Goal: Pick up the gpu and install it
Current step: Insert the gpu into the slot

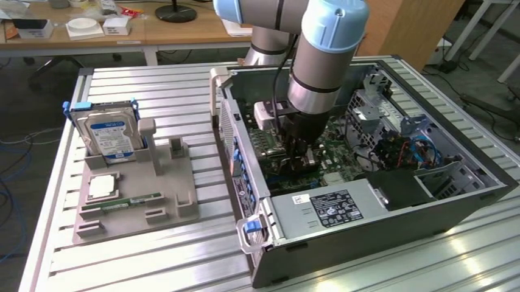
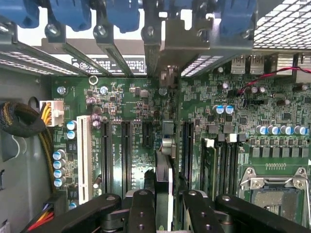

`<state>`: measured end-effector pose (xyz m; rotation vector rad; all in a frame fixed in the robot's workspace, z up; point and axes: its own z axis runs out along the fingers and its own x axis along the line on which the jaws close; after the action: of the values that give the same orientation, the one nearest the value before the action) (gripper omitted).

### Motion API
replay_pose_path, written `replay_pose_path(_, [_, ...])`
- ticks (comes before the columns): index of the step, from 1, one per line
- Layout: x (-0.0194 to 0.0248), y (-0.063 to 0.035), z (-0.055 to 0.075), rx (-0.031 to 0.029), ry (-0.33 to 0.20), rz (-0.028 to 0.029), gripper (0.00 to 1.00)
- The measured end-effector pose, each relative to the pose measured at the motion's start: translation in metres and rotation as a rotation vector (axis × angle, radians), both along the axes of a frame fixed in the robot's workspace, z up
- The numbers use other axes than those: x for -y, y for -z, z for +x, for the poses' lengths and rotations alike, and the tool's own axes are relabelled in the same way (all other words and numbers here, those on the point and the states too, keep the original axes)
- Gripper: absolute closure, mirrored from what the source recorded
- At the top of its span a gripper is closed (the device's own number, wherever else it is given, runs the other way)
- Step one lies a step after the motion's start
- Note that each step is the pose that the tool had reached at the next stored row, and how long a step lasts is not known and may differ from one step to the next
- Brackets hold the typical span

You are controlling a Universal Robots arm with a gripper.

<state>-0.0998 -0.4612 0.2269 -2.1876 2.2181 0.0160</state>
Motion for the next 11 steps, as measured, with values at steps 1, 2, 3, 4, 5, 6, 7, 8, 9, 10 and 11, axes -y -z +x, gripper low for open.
replay_pose_path(1, [0.0,0.0,0.0,0.0,0.0,0.0001,0.73])
replay_pose_path(2, [-0.0006,0.0016,0.0,-0.0005,0.0,0.0057,0.73])
replay_pose_path(3, [-0.0005,0.0005,0.0,-0.0013,0.0,0.0033,0.73])
replay_pose_path(4, [-0.0003,-0.0011,0.0,-0.0012,0.0,0.0025,0.67])
replay_pose_path(5, [-0.0002,-0.0028,0.0,-0.0007,0.0,0.0032,0.67])
replay_pose_path(6, [-0.0002,-0.005,0.0,-0.0003,0.0,0.0041,0.67])
replay_pose_path(7, [-0.0002,-0.0075,0.0,0.0003,0.0,0.0052,0.67])
replay_pose_path(8, [-0.0002,-0.0101,0.0,0.0008,0.0,0.0058,0.67])
replay_pose_path(9, [-0.0002,-0.0126,0.0,0.0015,0.0,0.0065,0.67])
replay_pose_path(10, [-0.0001,-0.0154,0.0,0.0022,0.0,0.0072,0.67])
replay_pose_path(11, [-0.0002,-0.0186,0.0,0.0026,0.0,0.0077,0.67])
